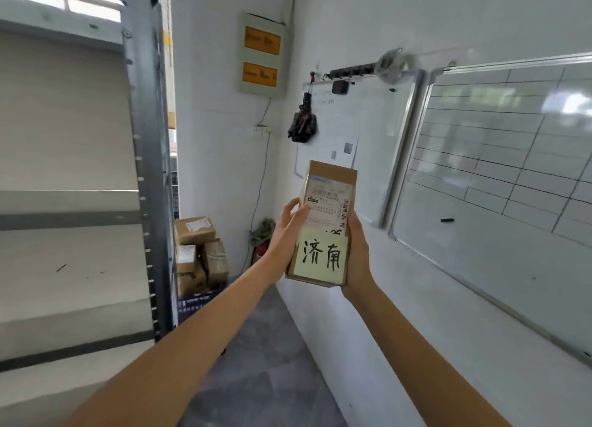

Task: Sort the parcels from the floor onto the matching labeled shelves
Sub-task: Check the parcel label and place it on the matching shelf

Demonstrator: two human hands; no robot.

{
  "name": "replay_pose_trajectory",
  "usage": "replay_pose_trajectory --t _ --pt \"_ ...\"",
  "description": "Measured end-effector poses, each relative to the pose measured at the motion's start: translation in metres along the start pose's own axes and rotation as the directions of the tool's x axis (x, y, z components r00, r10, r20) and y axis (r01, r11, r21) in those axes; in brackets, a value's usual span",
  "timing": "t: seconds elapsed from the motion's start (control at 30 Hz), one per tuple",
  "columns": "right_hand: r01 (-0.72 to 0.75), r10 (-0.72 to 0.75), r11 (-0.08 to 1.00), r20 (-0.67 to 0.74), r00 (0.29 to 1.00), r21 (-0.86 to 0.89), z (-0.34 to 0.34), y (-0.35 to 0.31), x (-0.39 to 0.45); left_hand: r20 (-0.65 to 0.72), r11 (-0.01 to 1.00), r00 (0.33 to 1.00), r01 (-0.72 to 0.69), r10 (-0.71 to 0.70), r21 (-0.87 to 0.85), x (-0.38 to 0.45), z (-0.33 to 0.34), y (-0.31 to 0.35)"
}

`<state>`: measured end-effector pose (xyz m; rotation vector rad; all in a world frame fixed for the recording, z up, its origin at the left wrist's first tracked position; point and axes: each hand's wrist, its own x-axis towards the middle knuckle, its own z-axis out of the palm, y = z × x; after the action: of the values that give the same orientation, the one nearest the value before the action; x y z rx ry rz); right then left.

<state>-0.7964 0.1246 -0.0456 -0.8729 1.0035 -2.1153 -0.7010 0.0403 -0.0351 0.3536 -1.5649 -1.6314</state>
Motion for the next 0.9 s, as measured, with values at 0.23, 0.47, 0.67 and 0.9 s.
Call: replay_pose_trajectory --t 0.23,0.47,0.67,0.9 --pt "-0.109 0.109 0.994 0.126 0.986 -0.001 0.050 0.029 -0.020 -0.201 0.999 0.979 -0.014 0.021 0.037 -0.050 -0.051 0.030" --pt "-0.195 0.202 0.979 0.263 0.944 -0.051 0.134 0.068 -0.024 -0.391 0.996 0.916 -0.078 0.084 0.032 -0.096 -0.121 0.070" --pt "-0.245 0.246 0.968 0.433 0.867 -0.058 0.232 0.113 -0.050 -0.518 0.978 0.835 -0.109 0.187 0.178 -0.141 -0.211 0.105" --pt "-0.362 0.330 0.931 0.532 0.780 -0.047 0.314 0.175 -0.070 -0.607 0.966 0.759 -0.110 0.234 0.235 -0.181 -0.296 0.123"
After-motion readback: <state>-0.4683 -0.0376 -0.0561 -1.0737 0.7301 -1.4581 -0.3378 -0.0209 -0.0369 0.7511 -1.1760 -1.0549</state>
